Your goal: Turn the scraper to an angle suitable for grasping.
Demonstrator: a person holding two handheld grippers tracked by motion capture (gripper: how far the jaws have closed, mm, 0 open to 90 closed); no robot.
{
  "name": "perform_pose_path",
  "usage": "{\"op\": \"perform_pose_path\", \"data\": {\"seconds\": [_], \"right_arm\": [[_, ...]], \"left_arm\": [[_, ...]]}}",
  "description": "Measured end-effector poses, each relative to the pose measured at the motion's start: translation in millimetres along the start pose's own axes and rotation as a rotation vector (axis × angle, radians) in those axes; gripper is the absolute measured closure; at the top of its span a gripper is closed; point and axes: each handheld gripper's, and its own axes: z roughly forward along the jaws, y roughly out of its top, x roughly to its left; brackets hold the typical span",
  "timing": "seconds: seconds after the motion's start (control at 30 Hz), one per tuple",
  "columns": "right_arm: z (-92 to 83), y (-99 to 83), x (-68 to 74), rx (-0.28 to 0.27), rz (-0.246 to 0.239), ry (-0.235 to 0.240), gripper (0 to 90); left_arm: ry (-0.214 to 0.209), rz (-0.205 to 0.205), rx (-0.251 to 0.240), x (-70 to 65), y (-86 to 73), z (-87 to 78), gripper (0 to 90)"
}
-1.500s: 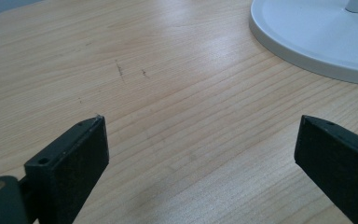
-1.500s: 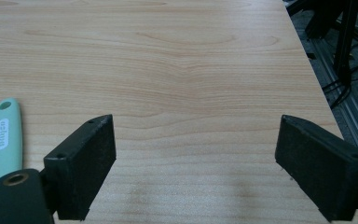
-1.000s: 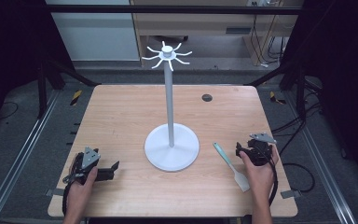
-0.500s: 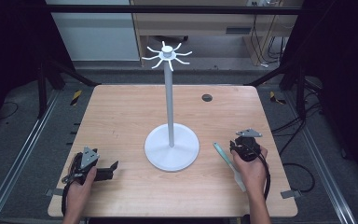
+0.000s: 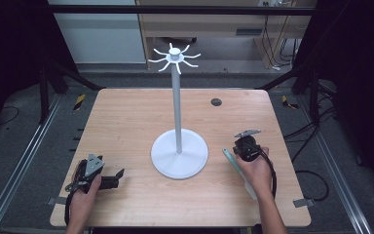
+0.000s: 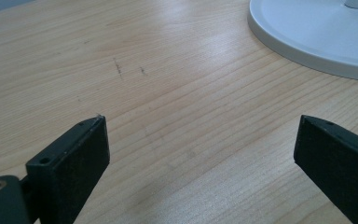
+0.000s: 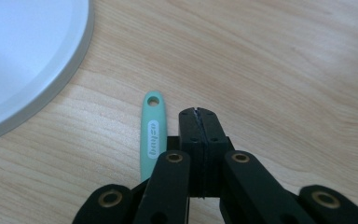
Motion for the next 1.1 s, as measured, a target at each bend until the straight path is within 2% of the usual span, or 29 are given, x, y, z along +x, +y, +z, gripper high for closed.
{"op": "perform_pose_path", "data": {"seconds": [0.53, 0.7, 0.77, 0.87, 1.0, 1.1], "right_arm": [[12.8, -1.6, 3.4, 0.044, 0.000, 0.032, 90.0], [13.5, -2.6, 3.9, 0.042, 0.006, 0.042, 90.0], [13.6, -2.9, 4.8, 0.041, 0.006, 0.057, 90.0], [12.0, -4.5, 9.2, 0.039, 0.000, 0.107, 90.0], [10.6, -6.6, 15.1, 0.039, -0.013, 0.130, 90.0], [6.8, -10.0, 24.6, 0.043, -0.033, 0.166, 90.0]], "left_arm": [[0.000, -0.001, 0.002, -0.7, 0.0, 0.6, 3.0], [0.000, -0.001, 0.002, -0.6, 0.0, 0.6, 3.0], [0.000, 0.000, 0.002, -0.7, 0.0, 0.7, 3.0], [-0.001, 0.001, 0.002, -0.9, 0.1, 0.7, 3.0], [-0.002, 0.004, 0.004, -1.3, 0.2, 1.0, 3.0], [-0.002, 0.007, 0.005, -1.6, 0.6, 1.5, 2.9]]}}
